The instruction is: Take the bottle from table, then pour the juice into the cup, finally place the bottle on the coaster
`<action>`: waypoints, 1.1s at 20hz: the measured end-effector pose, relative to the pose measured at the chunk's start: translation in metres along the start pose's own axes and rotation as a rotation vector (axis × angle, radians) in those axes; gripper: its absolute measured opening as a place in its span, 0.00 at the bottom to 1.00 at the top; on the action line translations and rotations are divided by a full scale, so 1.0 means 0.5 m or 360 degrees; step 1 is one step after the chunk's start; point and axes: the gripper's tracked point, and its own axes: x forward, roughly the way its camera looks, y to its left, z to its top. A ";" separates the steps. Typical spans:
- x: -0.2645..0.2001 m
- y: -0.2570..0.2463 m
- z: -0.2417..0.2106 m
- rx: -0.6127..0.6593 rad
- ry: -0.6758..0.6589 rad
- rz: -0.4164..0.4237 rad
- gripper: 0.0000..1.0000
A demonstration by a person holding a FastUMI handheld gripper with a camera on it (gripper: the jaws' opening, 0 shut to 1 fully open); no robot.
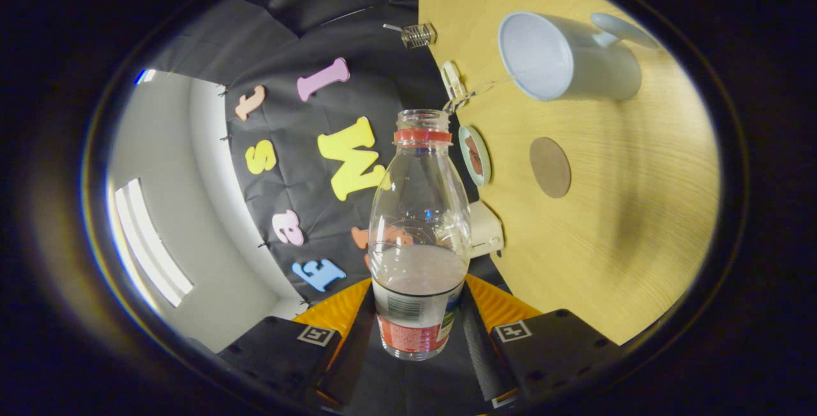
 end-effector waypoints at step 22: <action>0.008 0.039 -0.002 0.0110 -0.0013 0.0055 0.76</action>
